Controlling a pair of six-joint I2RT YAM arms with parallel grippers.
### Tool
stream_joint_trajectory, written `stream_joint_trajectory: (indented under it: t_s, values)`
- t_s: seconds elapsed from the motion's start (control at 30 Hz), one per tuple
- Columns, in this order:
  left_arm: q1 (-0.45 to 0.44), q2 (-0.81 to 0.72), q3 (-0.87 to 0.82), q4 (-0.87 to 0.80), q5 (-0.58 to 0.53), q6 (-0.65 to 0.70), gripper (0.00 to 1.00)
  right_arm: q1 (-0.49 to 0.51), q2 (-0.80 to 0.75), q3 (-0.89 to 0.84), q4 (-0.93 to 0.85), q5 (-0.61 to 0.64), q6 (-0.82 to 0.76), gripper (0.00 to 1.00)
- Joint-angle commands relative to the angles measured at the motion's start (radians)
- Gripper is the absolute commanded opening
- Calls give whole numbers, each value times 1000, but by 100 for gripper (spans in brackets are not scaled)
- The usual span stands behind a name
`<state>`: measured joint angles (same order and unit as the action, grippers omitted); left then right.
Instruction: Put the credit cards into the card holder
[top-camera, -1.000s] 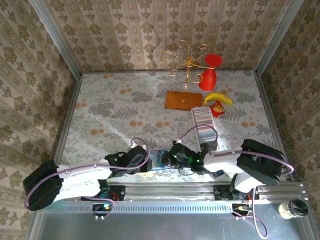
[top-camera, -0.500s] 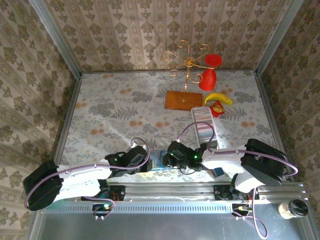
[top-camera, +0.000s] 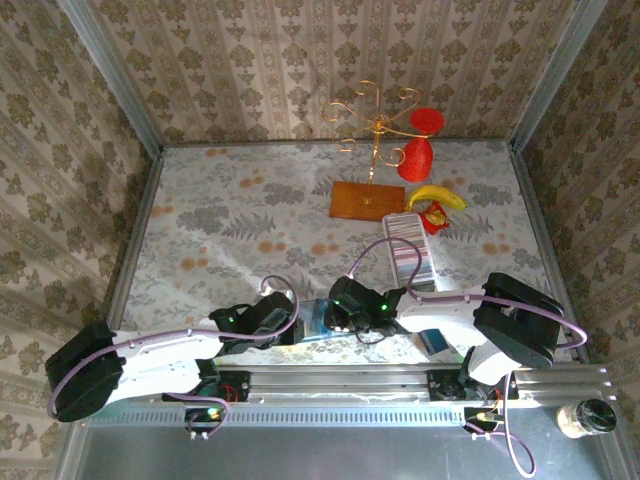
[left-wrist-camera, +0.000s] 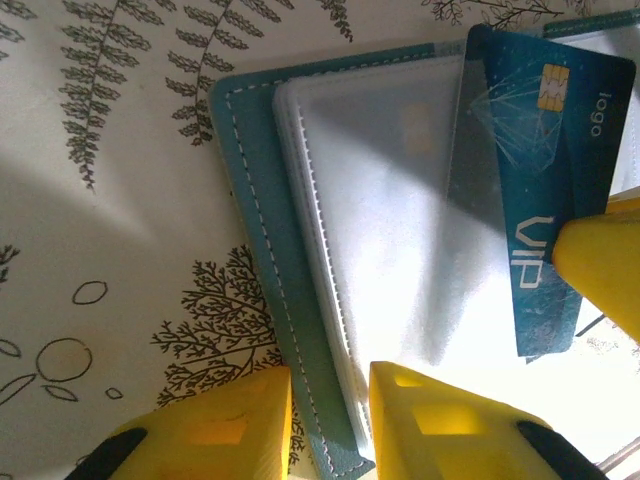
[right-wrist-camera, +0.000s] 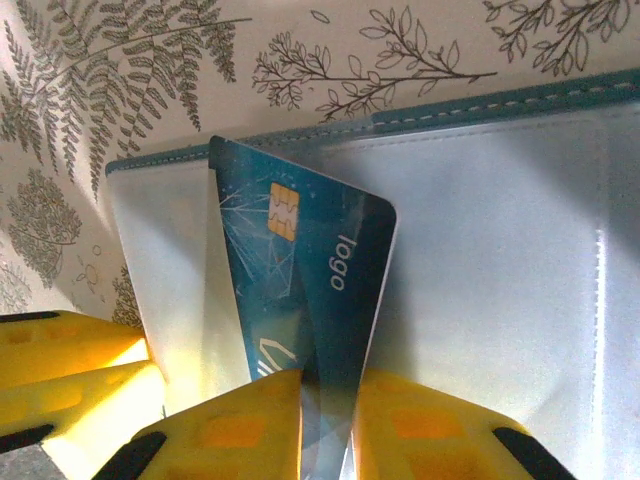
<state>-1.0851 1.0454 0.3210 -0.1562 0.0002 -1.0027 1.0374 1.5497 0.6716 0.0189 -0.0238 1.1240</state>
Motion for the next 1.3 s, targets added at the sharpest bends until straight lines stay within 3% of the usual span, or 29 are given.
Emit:
stream_joint_trajectory:
  t_s: [0.0, 0.23, 0.63, 1.27]
  values:
    - [-6, -7, 10, -31, -13, -17, 27, -4, -16, -17, 9, 1, -11, 14]
    - [-6, -5, 9, -32, -15, -17, 27, -19, -49, -74, 74, -53, -19, 0]
    - [15, -2, -3, -19, 10, 10, 27, -110, -31, -161, 255, -304, -52, 0]
    - [32, 27, 1, -22, 23, 13, 26, -201, -22, -127, 147, -494, -172, 0]
